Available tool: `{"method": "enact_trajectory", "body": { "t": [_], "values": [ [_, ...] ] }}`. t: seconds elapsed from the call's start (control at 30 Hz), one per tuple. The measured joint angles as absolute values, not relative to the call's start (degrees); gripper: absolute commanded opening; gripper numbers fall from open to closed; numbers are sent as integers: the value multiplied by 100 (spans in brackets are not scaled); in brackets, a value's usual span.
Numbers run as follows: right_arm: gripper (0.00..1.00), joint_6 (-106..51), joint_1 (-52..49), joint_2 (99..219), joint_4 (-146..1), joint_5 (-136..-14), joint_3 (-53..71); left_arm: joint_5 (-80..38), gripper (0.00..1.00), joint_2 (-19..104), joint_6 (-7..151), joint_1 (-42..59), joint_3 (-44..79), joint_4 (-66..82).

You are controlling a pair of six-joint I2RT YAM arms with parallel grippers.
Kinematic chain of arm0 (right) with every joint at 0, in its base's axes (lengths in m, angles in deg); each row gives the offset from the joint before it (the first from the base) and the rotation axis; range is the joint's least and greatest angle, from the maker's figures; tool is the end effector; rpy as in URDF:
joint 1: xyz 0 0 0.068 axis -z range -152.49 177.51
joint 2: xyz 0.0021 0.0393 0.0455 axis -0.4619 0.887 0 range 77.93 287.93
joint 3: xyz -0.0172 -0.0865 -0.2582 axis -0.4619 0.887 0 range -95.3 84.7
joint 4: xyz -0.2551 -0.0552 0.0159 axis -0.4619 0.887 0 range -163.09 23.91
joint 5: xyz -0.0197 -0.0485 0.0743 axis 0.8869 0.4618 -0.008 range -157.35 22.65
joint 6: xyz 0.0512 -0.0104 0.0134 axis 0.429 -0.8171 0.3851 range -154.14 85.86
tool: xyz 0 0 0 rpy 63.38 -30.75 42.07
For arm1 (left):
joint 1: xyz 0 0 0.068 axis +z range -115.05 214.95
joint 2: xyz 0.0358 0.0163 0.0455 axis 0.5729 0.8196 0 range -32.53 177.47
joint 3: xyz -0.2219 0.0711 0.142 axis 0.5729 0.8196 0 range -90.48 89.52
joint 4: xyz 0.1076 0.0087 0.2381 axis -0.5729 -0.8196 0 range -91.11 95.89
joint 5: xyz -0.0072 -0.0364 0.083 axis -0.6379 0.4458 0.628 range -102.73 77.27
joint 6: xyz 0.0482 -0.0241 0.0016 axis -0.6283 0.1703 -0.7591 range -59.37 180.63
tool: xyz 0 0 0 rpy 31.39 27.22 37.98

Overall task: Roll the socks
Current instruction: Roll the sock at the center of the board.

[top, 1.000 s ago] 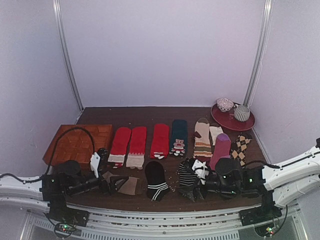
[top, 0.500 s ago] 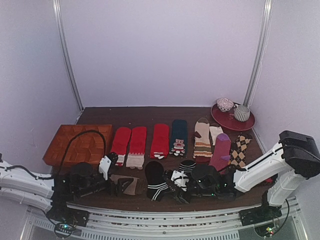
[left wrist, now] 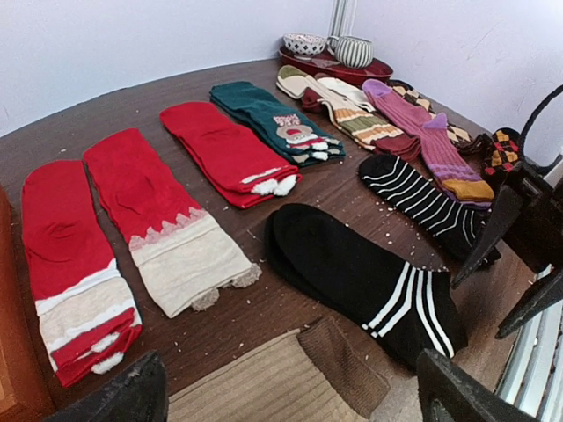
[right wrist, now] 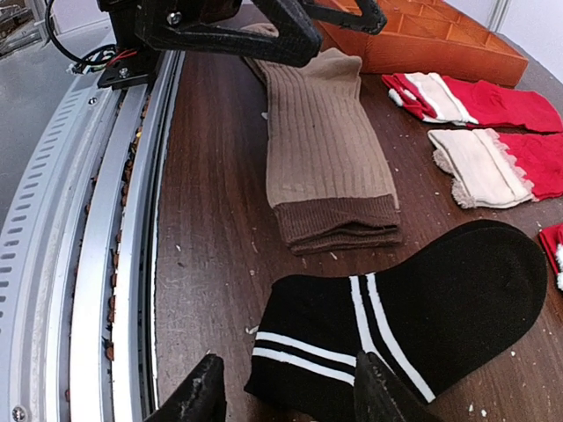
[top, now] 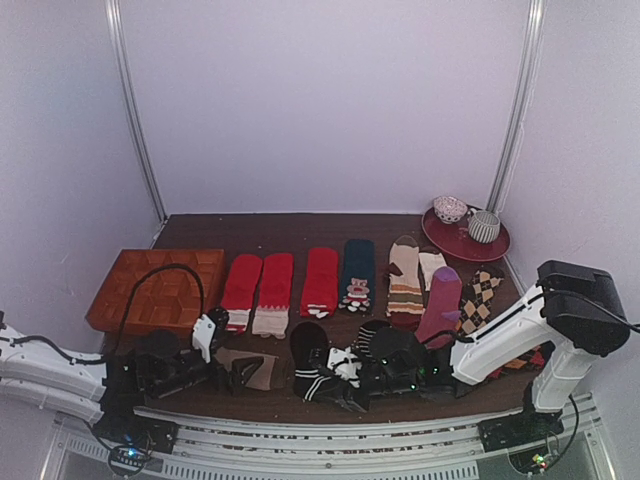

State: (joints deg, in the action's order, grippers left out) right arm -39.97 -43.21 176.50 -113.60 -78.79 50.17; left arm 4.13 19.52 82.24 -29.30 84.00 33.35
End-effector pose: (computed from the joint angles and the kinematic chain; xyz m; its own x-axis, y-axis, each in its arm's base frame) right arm 0.0991 0.3048 0.1370 -0.0310 -0.3903 -0.9202 -0.9935 0.1129 -0.0144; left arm 0.0838 -0.1503 0.1499 -0.4055 0.0297 -0.9136 0.6385 0.7245 -0.2598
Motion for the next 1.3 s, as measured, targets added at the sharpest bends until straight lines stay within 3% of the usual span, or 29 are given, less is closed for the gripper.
{"method": "enact_trajectory", "body": {
  "t": [0.73,1.13,1.3],
  "values": [
    [50,-4368,-4529,18260,-10682,-7626,4530,402,95,1480,8200,-2930,8557,3379],
    [9,-4222,-4527,18452,-10516,-7315,4246,127,80,1513,8088,-2930,8555,3368],
    [6,-3848,-4413,18467,-10167,-7359,4030,-118,80,1601,7998,-2930,8555,3392]
  ]
}}
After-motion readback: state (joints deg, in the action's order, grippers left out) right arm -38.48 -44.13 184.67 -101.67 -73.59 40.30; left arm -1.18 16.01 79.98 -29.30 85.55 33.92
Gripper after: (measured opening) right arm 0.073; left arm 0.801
